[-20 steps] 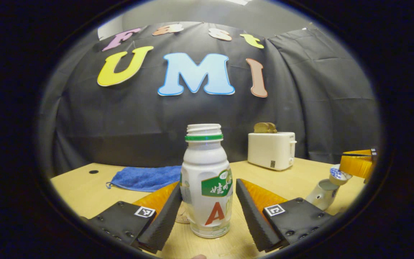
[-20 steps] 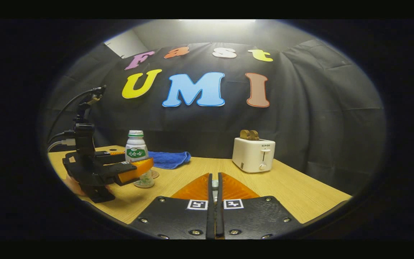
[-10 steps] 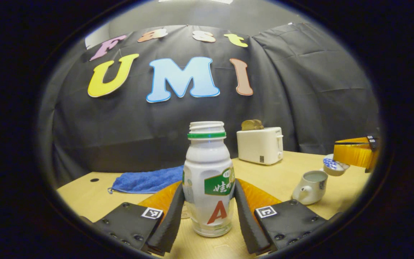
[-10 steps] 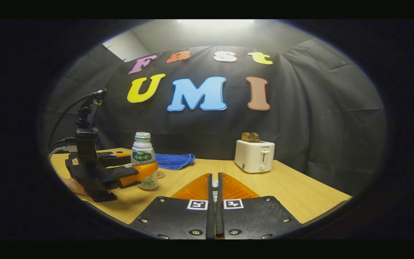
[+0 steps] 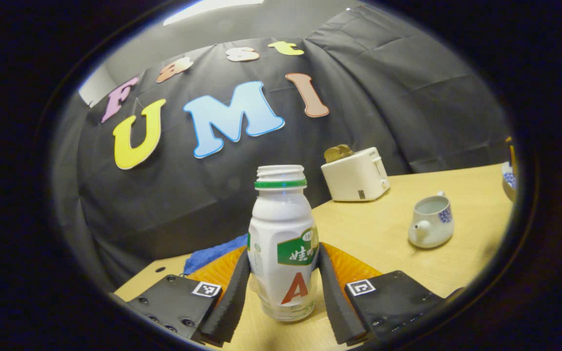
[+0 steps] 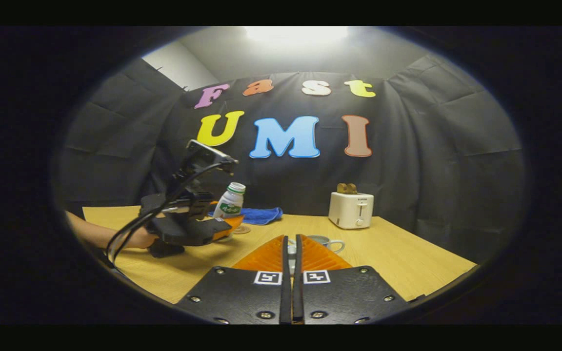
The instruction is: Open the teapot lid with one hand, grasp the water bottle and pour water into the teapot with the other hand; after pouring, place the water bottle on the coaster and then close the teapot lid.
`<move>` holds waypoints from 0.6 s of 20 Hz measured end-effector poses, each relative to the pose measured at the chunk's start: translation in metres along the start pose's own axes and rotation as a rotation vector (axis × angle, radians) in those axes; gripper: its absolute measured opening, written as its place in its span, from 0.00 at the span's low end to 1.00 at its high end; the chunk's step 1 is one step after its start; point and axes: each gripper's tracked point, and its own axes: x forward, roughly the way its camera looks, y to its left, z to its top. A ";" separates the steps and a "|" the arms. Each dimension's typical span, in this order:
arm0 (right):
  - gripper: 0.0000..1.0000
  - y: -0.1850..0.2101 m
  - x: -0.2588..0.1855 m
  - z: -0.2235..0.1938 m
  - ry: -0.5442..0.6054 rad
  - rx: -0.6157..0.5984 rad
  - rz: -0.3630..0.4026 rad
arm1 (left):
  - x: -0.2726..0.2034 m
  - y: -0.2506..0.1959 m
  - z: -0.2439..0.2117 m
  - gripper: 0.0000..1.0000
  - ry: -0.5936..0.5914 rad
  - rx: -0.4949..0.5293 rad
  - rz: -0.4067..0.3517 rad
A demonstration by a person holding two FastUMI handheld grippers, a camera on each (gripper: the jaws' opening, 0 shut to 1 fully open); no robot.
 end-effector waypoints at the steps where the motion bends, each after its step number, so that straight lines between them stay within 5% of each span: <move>1: 0.02 0.003 -0.008 -0.001 -0.002 0.001 0.007 | 0.000 -0.002 0.001 0.75 0.001 0.047 0.011; 2: 0.18 0.006 -0.015 -0.004 -0.001 0.004 0.013 | 0.001 -0.003 0.004 0.79 0.000 0.093 0.019; 3: 0.18 0.011 -0.020 -0.006 0.001 0.004 0.021 | 0.003 -0.005 0.005 0.83 0.001 0.139 0.026; 4: 0.01 0.014 -0.026 -0.011 0.010 0.009 0.032 | 0.004 -0.009 0.006 0.82 0.006 0.185 0.030; 7: 0.02 0.023 -0.040 -0.022 0.024 0.032 0.058 | 0.007 -0.025 0.008 0.83 0.009 0.309 0.026; 8: 0.18 0.023 -0.043 -0.024 0.025 0.028 0.059 | 0.008 -0.030 0.011 0.83 0.007 0.348 0.021; 12: 0.18 0.024 -0.054 -0.032 0.035 0.003 0.069 | 0.012 -0.049 0.018 0.83 -0.010 0.505 0.008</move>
